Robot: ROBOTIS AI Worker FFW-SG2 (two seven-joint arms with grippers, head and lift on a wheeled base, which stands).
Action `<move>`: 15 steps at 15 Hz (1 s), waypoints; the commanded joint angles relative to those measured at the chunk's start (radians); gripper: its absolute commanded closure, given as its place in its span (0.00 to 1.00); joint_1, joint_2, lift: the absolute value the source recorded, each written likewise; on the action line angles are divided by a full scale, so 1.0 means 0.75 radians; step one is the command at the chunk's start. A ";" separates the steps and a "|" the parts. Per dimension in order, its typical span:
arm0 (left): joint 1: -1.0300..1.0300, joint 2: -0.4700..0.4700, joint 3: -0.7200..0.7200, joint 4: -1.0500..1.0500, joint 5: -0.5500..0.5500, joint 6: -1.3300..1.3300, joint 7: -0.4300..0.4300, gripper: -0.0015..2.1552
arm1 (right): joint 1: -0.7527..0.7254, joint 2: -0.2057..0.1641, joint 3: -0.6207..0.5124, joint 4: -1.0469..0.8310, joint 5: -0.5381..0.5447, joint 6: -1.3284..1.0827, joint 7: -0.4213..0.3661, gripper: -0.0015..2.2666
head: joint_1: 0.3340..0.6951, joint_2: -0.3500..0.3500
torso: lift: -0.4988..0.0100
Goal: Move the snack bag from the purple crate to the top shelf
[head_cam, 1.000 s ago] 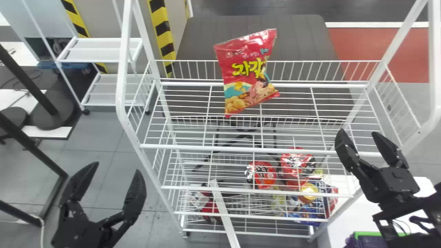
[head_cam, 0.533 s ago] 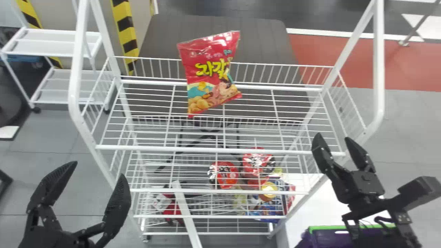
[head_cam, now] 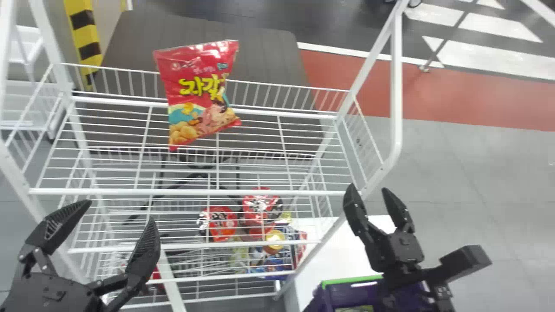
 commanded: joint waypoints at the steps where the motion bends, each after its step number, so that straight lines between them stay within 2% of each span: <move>1: -0.044 -0.002 -0.080 -0.022 -0.037 0.075 0.041 0.05 | 0.017 0.000 -0.007 -0.003 -0.015 -0.003 0.010 0.04 | 1.00 0.03 | 0.98; 3: -0.099 0.000 -0.150 -0.024 -0.070 0.157 0.077 0.05 | 0.029 0.004 -0.034 -0.001 -0.015 -0.024 0.012 0.04 | 1.00 0.00 | 0.98; 5: -0.177 -0.008 -0.232 -0.024 -0.086 0.308 0.114 0.05 | 0.035 0.019 -0.075 -0.001 -0.015 -0.032 0.016 0.04 | 1.00 0.00 | 0.98; 11: -0.465 -0.014 -0.448 0.031 -0.095 0.578 0.266 0.05 | 0.056 0.021 -0.140 0.015 -0.053 -0.032 0.051 0.04 | 1.00 0.00 | 0.98; 15: -0.653 -0.079 -0.549 0.140 -0.093 0.746 0.437 0.04 | 0.090 0.035 -0.190 0.021 -0.080 -0.040 0.088 0.04 | 1.00 0.00 | 0.98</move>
